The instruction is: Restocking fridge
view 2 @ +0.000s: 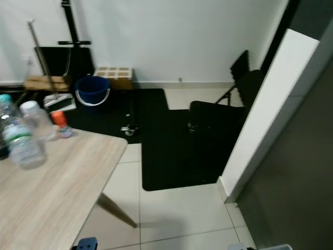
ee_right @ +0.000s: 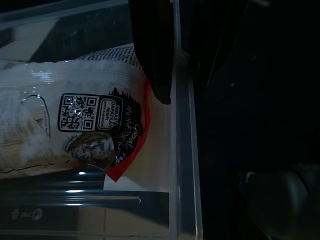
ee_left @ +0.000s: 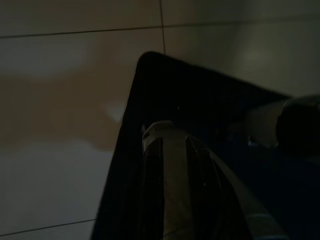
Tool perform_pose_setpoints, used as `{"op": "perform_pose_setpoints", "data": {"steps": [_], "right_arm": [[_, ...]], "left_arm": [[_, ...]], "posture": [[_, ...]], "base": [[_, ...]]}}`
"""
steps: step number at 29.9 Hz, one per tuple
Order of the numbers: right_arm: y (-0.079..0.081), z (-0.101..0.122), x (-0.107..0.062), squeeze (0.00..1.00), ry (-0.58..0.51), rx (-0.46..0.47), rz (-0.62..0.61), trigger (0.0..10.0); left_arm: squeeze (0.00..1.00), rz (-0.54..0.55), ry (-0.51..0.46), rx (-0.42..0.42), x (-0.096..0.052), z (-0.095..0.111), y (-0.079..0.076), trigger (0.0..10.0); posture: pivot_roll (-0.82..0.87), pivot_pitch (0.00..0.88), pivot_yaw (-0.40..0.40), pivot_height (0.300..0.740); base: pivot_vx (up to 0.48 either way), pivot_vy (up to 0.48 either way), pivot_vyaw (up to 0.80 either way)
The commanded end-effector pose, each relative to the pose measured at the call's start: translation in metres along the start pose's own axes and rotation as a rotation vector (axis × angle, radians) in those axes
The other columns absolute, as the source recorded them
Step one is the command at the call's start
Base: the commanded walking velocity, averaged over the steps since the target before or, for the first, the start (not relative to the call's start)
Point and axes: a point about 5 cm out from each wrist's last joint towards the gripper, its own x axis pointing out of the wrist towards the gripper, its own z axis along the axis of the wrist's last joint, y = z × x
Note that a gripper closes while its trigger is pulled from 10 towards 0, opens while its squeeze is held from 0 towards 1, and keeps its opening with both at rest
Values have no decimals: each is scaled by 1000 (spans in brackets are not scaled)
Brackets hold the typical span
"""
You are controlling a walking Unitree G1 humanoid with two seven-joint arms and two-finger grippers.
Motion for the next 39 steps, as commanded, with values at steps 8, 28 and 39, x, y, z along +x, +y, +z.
{"op": "perform_pose_setpoints", "data": {"steps": [8, 28, 39], "right_arm": [[-3, -3, 0, 0, 10, 12, -12, 10000], [-4, -9, 0, 0, 29, 12, -17, 10000], [-8, -10, -1, 0, 34, 15, -29, 10000]], "left_arm": [[0, 2, 31, 6, -2, -6, 4, 10000], [0, -1, 32, 4, -2, -7, 3, 10000], [0, 0, 30, 8, -2, -6, 3, 10000]], "posture": [[-33, 0, -19, 740], [-32, 0, -26, 740], [-32, 0, -27, 740]], "base": [[0, 0, -788], [0, 0, -788], [0, 0, -788]]}}
